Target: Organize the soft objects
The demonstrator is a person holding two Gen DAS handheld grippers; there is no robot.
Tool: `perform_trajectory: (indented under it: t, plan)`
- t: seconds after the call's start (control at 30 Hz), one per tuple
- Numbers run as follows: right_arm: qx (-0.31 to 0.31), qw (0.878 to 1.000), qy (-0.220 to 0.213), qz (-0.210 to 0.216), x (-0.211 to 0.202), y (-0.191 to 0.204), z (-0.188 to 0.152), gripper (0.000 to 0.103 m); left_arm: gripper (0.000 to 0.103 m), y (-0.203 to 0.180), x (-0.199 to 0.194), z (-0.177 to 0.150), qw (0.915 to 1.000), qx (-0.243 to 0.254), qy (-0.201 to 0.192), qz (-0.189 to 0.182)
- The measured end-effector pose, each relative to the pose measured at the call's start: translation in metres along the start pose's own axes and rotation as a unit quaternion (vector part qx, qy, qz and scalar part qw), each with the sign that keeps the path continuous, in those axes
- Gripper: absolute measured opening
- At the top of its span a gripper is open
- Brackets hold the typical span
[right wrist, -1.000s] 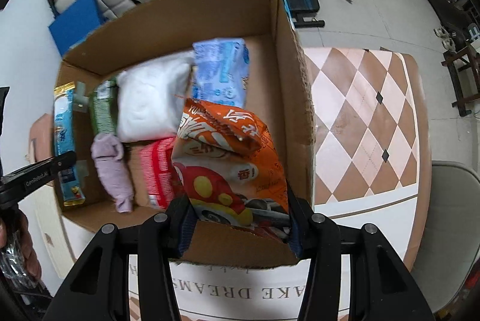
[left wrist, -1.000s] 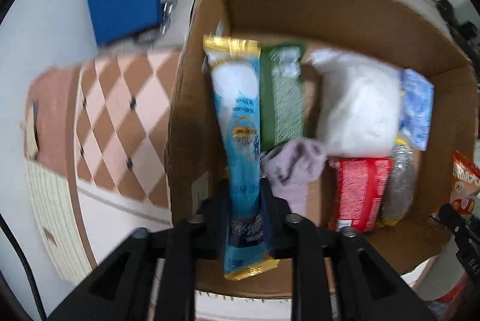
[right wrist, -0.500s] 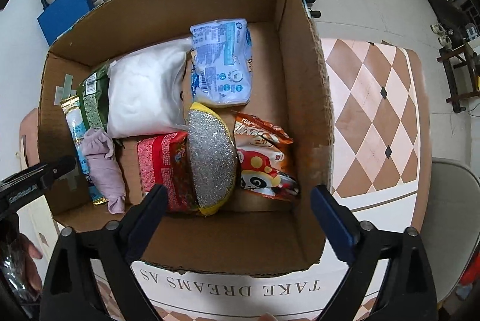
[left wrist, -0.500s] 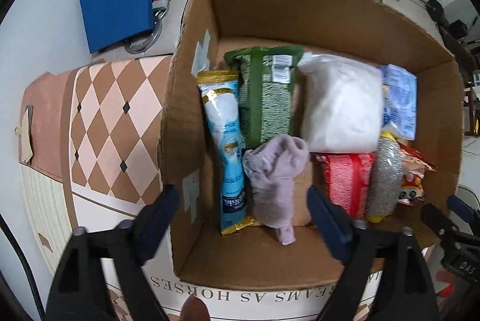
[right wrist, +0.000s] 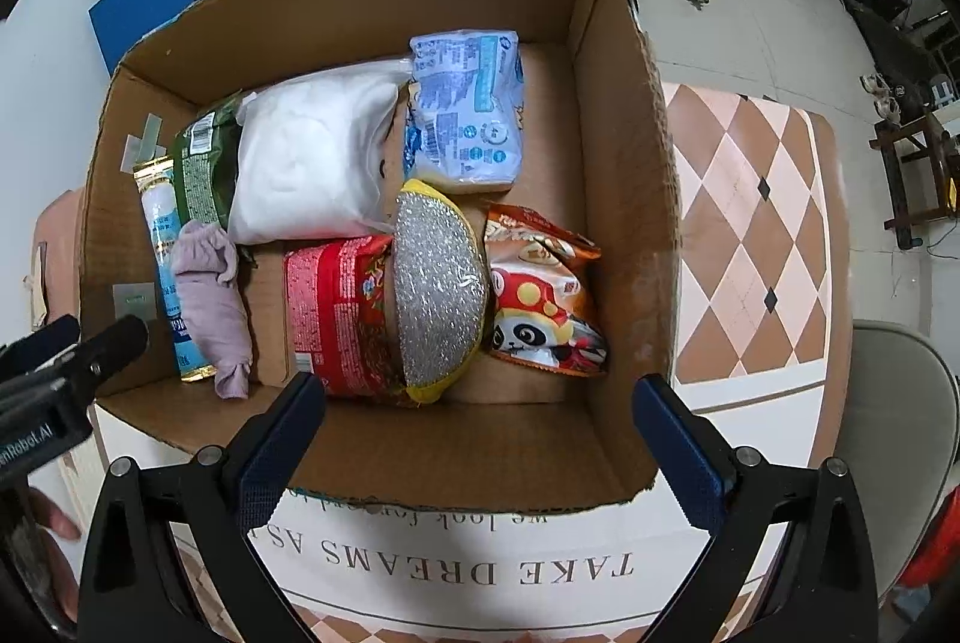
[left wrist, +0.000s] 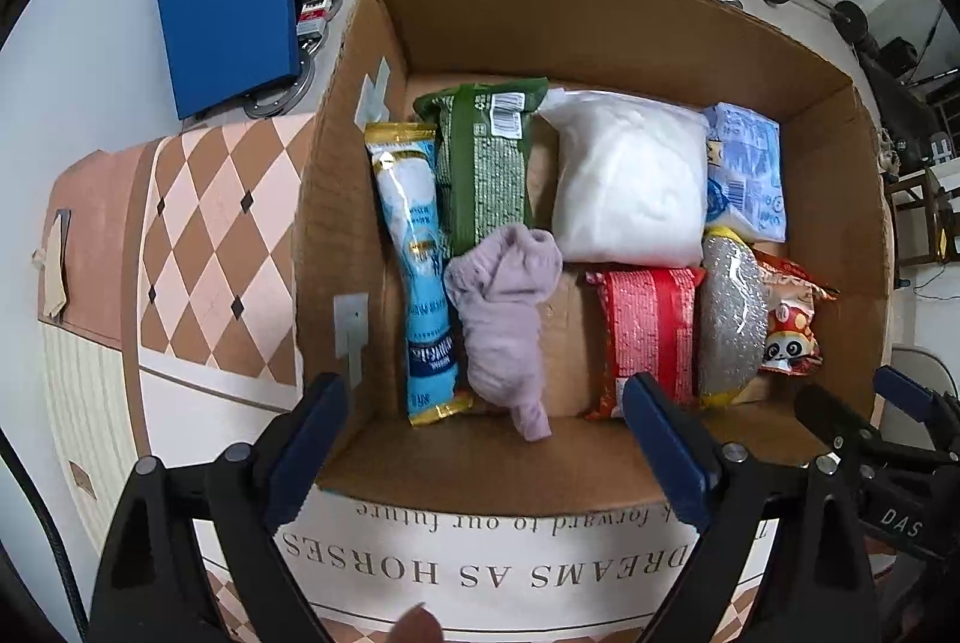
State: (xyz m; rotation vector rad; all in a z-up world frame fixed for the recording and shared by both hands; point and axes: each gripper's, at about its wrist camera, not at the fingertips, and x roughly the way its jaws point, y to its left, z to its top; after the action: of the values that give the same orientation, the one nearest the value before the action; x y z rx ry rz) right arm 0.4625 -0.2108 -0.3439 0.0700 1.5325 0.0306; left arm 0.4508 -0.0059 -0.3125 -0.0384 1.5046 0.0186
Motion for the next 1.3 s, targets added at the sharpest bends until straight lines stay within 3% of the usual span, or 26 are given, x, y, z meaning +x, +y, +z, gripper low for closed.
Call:
perform_trajectory:
  t: [0.17,0.53,0.7,0.93,1.3]
  plan:
    - [-0.001,1.0,-0.009,-0.001,-0.011,0.001,-0.007,0.103,0.094,-0.008,-0.02,-0.01,0.9996,0.009,-0.023,0.014]
    - [-0.006,0.996,-0.09,0.002,-0.089,0.002,-0.054,0.103,0.094,-0.008,-0.109,-0.064,0.9922,-0.008,-0.123,0.017]
    - [-0.009,0.992,-0.127,0.017,-0.136,-0.002,-0.088,0.103,0.094,-0.011,-0.147,-0.097,0.9874,-0.01,-0.158,0.003]
    - [-0.026,0.983,-0.181,0.013,-0.201,-0.002,-0.146,0.103,0.094,-0.025,-0.2,-0.149,0.9769,0.002,-0.213,0.015]
    - [-0.038,0.97,-0.239,0.023,-0.28,-0.004,-0.229,0.103,0.094,-0.036,-0.265,-0.212,0.9667,0.007,-0.255,0.017]
